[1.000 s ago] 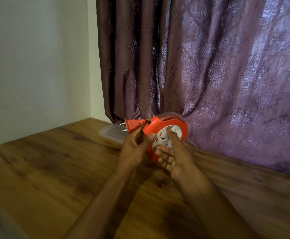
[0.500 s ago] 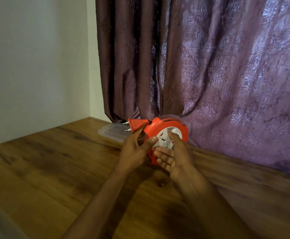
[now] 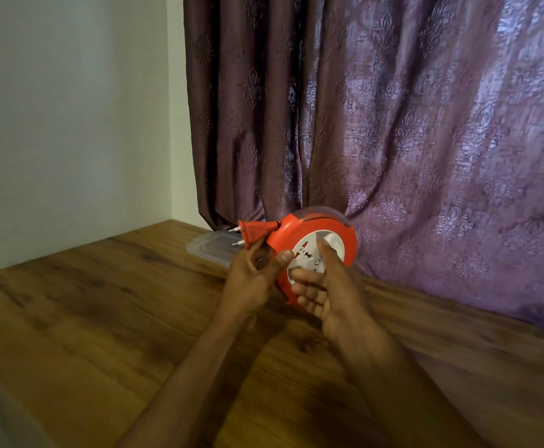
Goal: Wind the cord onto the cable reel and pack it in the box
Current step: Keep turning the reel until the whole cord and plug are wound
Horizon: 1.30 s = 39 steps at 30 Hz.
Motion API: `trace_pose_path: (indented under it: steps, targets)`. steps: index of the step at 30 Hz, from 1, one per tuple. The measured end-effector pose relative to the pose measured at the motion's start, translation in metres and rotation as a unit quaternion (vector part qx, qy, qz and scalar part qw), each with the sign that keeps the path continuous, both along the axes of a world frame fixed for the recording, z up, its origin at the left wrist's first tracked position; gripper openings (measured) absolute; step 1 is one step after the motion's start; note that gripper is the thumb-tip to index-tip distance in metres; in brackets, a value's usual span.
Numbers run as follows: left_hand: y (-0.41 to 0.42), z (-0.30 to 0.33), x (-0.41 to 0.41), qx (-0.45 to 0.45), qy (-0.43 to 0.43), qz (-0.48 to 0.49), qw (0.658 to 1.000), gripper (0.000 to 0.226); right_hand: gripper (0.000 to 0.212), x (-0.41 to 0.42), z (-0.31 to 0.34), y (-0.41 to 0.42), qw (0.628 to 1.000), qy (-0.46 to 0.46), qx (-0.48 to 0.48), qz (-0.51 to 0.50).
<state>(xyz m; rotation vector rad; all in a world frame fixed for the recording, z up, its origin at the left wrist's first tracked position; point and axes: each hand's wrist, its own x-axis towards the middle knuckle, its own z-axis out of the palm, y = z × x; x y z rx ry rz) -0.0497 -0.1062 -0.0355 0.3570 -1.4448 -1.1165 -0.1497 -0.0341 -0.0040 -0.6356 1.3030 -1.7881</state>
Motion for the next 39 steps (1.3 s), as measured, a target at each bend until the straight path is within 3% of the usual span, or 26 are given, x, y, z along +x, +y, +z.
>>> trace_pose_path:
  steps: [4,8,13,23,27,31,34,39]
  targets:
    - [0.005,0.005,-0.001,0.053,0.072,-0.014,0.996,0.020,0.039,0.006,0.001,0.000,0.982,0.148,-0.039,-0.115]
    - [0.008,0.007,0.000,0.078,0.098,-0.012,0.992,0.027,0.055,0.016,-0.007,0.004,0.868,0.456,-0.067,-0.187]
    - [0.010,0.007,0.000,0.065,0.105,-0.032,0.992,0.038,0.060,0.013,-0.013,0.003,0.787,0.597,0.008,-0.158]
    - [0.008,0.006,-0.001,0.041,0.128,-0.037,0.990,0.073,0.061,0.003,-0.018,0.000,0.781,0.589,-0.027,-0.209]
    - [0.005,0.006,0.001,0.057,0.113,-0.042,0.991,0.065,0.061,0.002,-0.018,-0.002,0.776,0.594,-0.031,-0.208]
    - [0.003,0.009,0.005,0.105,0.112,-0.075,0.985,0.040,0.062,-0.005,-0.018,-0.002,0.772,0.603,-0.025,-0.201]
    - [0.005,0.011,0.005,0.156,0.099,-0.081,0.979,0.045,0.061,-0.010,-0.019,-0.003,0.777,0.600,-0.020,-0.192]
    - [0.006,0.012,0.003,0.157,0.103,-0.076,0.979,0.050,0.062,-0.012,-0.020,-0.003,0.775,0.601,-0.018,-0.192]
